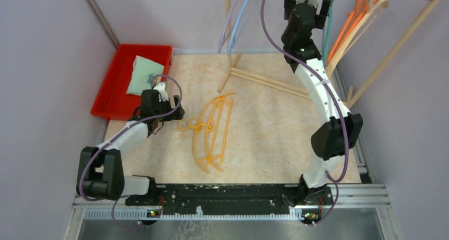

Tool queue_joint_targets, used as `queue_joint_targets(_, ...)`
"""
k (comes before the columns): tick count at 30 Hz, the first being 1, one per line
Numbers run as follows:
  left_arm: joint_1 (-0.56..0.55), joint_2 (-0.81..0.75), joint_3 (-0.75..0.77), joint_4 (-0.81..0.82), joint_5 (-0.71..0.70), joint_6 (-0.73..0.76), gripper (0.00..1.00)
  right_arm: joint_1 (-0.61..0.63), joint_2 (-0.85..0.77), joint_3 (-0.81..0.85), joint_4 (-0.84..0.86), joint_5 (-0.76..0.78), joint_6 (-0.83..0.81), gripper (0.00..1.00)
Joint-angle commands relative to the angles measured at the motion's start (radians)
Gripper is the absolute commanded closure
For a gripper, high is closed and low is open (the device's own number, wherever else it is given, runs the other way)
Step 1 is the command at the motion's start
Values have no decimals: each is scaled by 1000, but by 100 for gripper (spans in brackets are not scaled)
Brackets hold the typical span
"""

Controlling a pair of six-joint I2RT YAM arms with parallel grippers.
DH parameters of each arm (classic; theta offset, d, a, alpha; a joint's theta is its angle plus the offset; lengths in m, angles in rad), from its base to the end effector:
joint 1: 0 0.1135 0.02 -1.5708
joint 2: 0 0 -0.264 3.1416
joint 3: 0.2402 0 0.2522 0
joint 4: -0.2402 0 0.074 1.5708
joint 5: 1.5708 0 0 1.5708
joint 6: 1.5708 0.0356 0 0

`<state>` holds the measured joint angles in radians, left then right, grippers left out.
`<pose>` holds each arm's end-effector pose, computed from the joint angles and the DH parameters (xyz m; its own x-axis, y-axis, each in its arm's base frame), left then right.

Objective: Organize the hangers

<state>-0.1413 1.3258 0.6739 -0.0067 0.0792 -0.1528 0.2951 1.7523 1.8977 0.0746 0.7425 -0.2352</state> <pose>0.2706 -0.0413 0.2017 -0.6296 -0.0637 -0.7743 0.1078 0.9798 -0.1682 0.3889 0.0931 0.4899 0.1059 -0.1473 -0.9834 0.4542 0.8869 -0.0839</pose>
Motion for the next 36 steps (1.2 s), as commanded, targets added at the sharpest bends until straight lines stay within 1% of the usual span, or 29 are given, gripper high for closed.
queue_joint_targets(1,5,5,-8,28,10,7,0,-36,-87,-42,58,37,-35,14)
queue_joint_targets(13,5,3,-8,27,19,4,0,-157,-198,-157,101,75,-59,14)
queue_joint_targets(21,5,6,-8,28,24,2,0,-254,-270,-223,70,67,-48,14)
queue_joint_targets(25,5,5,-8,29,27,3,0,-293,-294,-249,26,54,-32,14)
queue_joint_targets(32,5,7,-7,27,32,-1,0,-315,-321,-270,-36,-24,7,14)
queue_joint_targets(36,5,4,-8,24,29,-1,0,-316,-350,-256,-136,-127,51,14)
